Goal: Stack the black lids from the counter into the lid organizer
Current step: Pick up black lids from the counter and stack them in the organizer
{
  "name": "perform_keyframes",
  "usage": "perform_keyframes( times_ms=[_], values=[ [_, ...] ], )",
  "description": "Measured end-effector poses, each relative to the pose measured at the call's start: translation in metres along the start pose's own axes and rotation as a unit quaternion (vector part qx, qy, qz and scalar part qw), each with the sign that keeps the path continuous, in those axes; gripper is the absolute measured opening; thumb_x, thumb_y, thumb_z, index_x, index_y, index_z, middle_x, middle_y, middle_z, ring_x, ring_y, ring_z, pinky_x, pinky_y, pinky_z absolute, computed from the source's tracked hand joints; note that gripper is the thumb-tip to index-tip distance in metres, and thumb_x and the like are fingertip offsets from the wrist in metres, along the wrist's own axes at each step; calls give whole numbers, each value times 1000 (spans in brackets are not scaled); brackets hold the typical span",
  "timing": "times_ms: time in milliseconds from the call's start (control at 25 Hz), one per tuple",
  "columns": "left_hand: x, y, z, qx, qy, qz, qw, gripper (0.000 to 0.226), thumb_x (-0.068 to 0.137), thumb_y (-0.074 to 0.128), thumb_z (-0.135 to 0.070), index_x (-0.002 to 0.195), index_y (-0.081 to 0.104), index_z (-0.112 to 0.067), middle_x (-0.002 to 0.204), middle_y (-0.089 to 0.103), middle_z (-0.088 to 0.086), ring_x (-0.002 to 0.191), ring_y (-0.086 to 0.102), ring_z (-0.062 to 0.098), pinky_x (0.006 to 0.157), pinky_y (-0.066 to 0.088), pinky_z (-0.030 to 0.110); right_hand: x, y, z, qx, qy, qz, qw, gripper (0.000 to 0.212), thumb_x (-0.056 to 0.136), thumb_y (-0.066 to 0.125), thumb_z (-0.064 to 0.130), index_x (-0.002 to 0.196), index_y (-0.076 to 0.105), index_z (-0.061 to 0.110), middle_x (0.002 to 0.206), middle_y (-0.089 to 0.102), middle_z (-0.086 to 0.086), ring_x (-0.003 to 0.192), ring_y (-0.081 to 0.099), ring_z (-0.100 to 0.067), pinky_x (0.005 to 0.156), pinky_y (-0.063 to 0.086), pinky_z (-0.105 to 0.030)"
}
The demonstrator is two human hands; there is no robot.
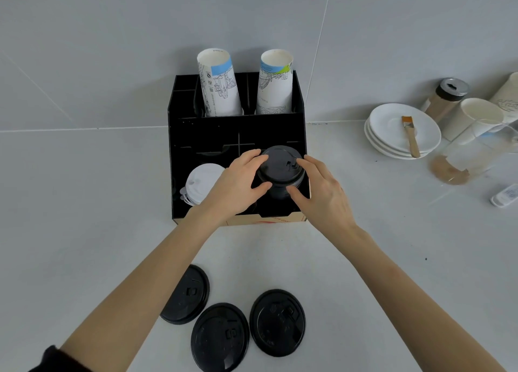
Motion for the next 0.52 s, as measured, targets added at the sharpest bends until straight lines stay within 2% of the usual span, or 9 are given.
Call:
perform_keyframes(
  times_ms=[200, 360, 520],
  values=[
    [-32, -1, -4, -21, 7, -7, 1000, 53, 85, 57, -21, 132, 35, -11, 143, 36, 6, 129, 37, 21, 104, 31, 29, -22, -5, 4, 9, -19, 4, 1000, 46, 86, 55, 17, 128, 38, 11, 141, 41, -7, 126, 42, -25, 104, 37, -41],
    [-65, 10, -4, -38, 1, 18, 999, 53, 85, 55, -23, 133, 33, -13, 143, 36, 5, 130, 35, 18, 104, 26, 22, -45, -2, 1, 16, -24, 25, 999, 45, 87, 53, 18, 128, 38, 12, 140, 42, -7, 124, 44, -24, 104, 38, -40],
    [-94, 19, 0, -57, -11, 46, 997, 53, 85, 56, -24, 133, 33, -17, 142, 35, 1, 129, 34, 14, 97, 20, 12, -71, 7, -6, 16, -29, 68, 997, 46, 88, 52, 22, 130, 35, 14, 140, 41, -4, 126, 42, -22, 103, 36, -35]
  ],
)
Point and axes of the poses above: each hand's wrist, its own x-axis towards the middle knuckle, its own y-axis out of the palm, z = x × y, the point moved 3 cm from there along x, towards the middle knuckle
